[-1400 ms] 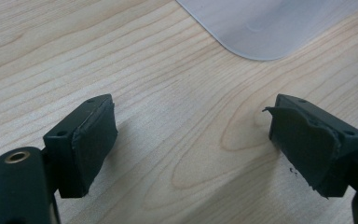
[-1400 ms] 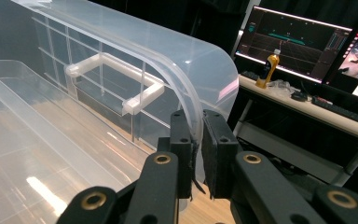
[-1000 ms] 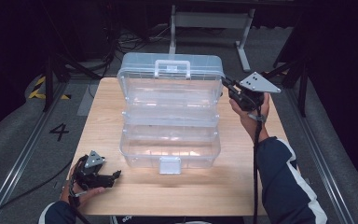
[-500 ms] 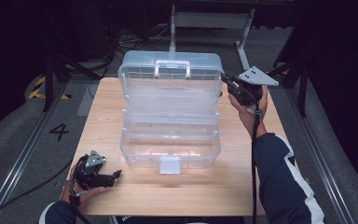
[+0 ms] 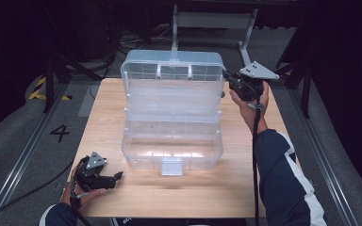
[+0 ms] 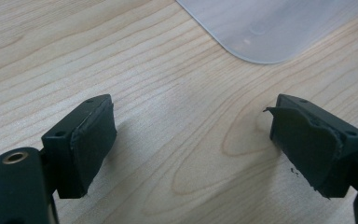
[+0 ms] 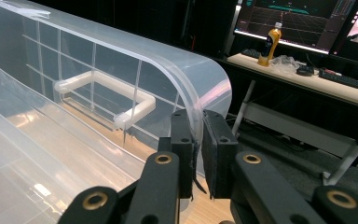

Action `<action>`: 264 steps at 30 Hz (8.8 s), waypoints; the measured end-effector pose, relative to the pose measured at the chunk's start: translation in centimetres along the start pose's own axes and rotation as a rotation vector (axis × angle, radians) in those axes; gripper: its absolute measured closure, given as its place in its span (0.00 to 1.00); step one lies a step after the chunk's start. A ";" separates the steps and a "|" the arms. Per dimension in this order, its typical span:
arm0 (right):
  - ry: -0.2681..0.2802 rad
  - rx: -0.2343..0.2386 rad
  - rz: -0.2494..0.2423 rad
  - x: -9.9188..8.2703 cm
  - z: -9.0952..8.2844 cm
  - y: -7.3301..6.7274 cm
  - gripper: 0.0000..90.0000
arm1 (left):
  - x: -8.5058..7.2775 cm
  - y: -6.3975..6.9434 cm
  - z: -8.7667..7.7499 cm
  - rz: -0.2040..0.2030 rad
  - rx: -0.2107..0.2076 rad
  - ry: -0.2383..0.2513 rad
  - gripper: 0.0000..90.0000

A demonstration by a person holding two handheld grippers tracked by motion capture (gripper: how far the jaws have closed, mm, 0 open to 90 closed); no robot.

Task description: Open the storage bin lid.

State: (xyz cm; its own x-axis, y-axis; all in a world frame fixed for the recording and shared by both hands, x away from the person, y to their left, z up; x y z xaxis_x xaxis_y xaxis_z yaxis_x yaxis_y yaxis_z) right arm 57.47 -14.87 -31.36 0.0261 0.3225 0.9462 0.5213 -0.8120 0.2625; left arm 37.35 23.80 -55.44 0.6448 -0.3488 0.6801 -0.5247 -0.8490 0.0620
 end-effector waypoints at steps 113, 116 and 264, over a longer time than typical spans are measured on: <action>-0.276 -0.006 0.079 -7.1 11.8 3.7 1.00 | 0.2 0.1 0.2 0.004 -0.014 -0.002 0.17; -0.271 -0.006 0.068 -6.7 11.2 3.8 1.00 | 0.2 0.0 0.2 0.007 -0.013 -0.005 0.17; -0.423 0.138 -0.015 -23.8 -15.8 -2.3 0.33 | 0.3 0.1 0.3 0.017 -0.019 -0.012 0.16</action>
State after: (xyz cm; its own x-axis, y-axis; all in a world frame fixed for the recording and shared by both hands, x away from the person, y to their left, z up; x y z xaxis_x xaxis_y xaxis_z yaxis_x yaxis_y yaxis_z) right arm 42.21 -28.37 -51.52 0.3492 0.5277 0.7744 0.6328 -0.7423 0.2205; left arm 37.68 23.47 -55.46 0.6419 -0.3680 0.6727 -0.5463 -0.8351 0.0645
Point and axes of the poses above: each handheld gripper's, and its own axes: z roughly forward along the jaws, x roughly out of its top, y roughly to its right, the point moved 10 cm from there along z, roughly forward along the jaws, and after that the axes turned 5 degrees about -z, right-handed, at the moved point
